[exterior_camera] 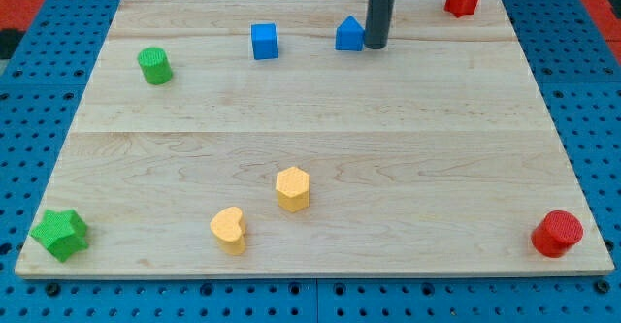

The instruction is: Push the green circle slightly up

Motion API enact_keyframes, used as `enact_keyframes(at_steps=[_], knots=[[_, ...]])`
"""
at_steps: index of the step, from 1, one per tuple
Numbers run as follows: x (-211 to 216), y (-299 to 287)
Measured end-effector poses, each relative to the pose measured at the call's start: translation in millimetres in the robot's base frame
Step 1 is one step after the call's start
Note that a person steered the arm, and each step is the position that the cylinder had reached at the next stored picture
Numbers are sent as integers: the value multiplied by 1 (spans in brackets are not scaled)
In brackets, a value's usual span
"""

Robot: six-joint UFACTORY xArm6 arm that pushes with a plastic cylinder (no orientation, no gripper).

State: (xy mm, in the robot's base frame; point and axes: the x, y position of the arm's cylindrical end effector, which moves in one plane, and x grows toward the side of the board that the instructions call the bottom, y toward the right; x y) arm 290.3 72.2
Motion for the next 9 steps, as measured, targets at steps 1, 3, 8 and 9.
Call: enact_keyframes(at_steps=[1,3,8,9], knots=[[20,-29],[50,-48],[72,-222],[68,-255]])
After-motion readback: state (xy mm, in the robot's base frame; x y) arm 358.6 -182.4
